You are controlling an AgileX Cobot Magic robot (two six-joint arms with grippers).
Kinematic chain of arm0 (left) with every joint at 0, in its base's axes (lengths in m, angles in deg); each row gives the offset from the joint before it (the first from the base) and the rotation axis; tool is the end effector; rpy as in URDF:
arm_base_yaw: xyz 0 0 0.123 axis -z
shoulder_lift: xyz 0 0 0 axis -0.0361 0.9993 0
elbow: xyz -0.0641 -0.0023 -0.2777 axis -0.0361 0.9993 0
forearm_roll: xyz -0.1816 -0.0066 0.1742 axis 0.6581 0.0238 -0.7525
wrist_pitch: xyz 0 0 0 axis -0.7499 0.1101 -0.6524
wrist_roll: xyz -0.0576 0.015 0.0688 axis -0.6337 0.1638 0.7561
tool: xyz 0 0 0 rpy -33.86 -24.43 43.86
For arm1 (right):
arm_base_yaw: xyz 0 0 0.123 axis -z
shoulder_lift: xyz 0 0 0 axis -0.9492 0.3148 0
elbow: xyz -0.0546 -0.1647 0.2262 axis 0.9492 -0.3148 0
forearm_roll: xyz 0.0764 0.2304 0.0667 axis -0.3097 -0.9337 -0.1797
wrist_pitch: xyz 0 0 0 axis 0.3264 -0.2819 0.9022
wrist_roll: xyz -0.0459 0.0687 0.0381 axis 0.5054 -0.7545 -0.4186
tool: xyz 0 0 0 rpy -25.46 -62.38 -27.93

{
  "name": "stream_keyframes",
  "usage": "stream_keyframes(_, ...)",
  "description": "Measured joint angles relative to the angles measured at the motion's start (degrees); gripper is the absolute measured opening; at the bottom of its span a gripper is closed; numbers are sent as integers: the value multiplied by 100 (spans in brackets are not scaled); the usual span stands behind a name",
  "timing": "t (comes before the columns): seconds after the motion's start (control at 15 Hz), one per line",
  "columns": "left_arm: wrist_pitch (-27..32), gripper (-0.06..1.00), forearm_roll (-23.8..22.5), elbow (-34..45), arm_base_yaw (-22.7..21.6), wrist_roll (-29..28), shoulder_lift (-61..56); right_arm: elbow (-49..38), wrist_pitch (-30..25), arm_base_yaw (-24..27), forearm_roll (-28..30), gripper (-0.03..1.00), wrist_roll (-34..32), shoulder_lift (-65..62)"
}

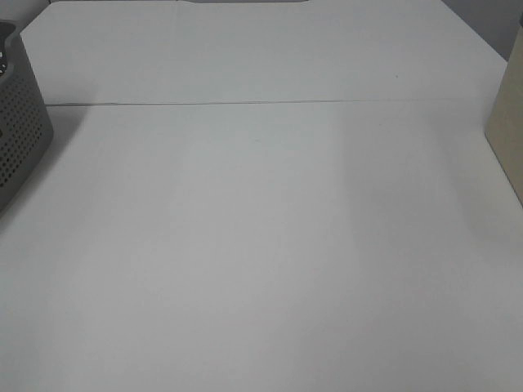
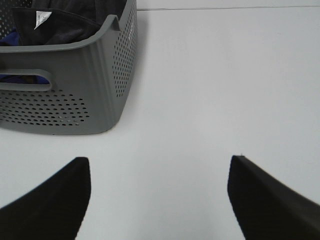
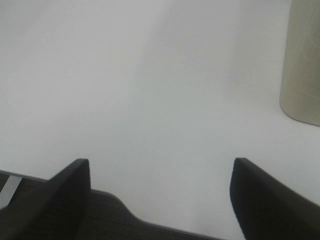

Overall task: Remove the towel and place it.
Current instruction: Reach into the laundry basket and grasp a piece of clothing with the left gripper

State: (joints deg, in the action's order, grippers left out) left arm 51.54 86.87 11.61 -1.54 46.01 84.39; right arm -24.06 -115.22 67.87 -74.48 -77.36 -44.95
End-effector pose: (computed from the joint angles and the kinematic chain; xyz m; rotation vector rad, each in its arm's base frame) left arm -0.0093 -0.0073 0.2807 -0.0190 2.0429 -0.0361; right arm -0.0041 0.0110 0.2610 -0.1989 2.1237 0.1412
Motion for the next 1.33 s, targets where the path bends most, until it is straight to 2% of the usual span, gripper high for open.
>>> stream_keyframes(0.13, 0, 75, -23, 0, 0, 0, 0, 0, 0, 0, 0, 75, 0, 0)
stream_keyframes(0.27, 0, 92, -46, 0, 0, 46, 0, 0, 0, 0, 0, 75, 0, 0)
stream_keyframes(0.4, 0, 98, -46, 0, 0, 63, 0, 0, 0, 0, 0, 75, 0, 0)
stream_keyframes(1.33, 0, 99, -46, 0, 0, 63, 0, 0, 0, 0, 0, 75, 0, 0)
